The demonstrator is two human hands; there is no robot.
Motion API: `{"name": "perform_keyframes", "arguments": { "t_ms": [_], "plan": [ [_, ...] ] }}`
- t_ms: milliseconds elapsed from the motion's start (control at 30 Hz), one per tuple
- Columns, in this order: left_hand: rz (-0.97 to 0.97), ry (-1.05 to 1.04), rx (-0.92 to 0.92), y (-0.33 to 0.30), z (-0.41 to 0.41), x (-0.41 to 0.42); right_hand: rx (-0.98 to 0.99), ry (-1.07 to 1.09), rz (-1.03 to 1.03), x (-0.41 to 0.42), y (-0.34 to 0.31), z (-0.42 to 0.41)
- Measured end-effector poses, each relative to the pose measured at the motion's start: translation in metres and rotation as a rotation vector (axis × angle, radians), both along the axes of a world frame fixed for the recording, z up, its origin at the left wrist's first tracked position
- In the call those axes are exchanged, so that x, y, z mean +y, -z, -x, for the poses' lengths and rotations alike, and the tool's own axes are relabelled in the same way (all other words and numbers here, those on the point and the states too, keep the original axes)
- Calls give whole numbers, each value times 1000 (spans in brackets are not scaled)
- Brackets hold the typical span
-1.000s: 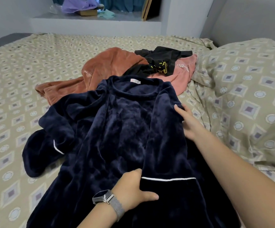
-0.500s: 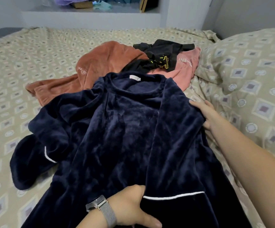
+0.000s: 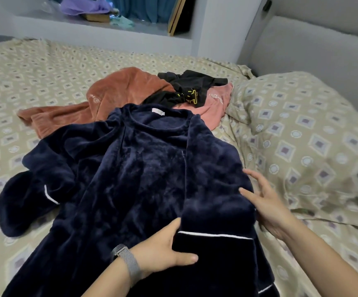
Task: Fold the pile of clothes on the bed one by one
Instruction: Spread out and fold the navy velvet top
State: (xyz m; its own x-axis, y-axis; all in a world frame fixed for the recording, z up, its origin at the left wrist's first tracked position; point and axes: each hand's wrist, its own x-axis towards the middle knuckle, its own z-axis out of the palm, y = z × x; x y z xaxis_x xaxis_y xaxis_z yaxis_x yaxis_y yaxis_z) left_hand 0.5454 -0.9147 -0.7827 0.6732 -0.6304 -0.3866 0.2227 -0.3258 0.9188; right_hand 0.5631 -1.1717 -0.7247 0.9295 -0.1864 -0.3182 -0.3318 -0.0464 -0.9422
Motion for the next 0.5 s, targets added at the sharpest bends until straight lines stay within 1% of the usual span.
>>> {"name": "perform_keyframes", "arguments": {
  "t_ms": [33, 67, 100, 167, 200, 233, 300, 333, 367, 400, 433, 467, 500],
  "plan": [
    [14, -13, 58, 0, 4, -5, -7, 51, 2, -4, -2, 10],
    [16, -18, 119, -2, 9, -9, 22, 53, 4, -3, -2, 22],
    [23, -10, 148, 1, 14, -13, 64, 5, 13, 0, 2, 36],
    [15, 10, 174, 4, 21, -19, 130, -103, 114, 6, 18, 61],
    [2, 11, 192, 3, 25, -19, 120, -129, 175, 10, 22, 72],
    [-20, 2, 216, 1, 29, -18, 63, -138, 234, 15, 24, 80],
    [-41, -28, 275, -4, 32, -15, -51, -89, 460, 15, 30, 86],
    [-48, -67, 275, -7, 31, -12, -76, -91, 614, 15, 30, 87],
    [-60, -116, 267, -13, 30, -7, -70, -153, 798, 16, 32, 86],
    [-67, -188, 256, -18, 27, -1, 22, -262, 950, 20, 29, 85],
    [-70, -281, 226, -22, 23, 8, 141, -362, 1033, 20, 30, 81],
    [-70, -396, 174, -23, 16, 20, 218, -400, 1051, 18, 29, 74],
    [-85, -532, 87, -26, 8, 36, 240, -367, 1022, 16, 28, 65]
  ]
}}
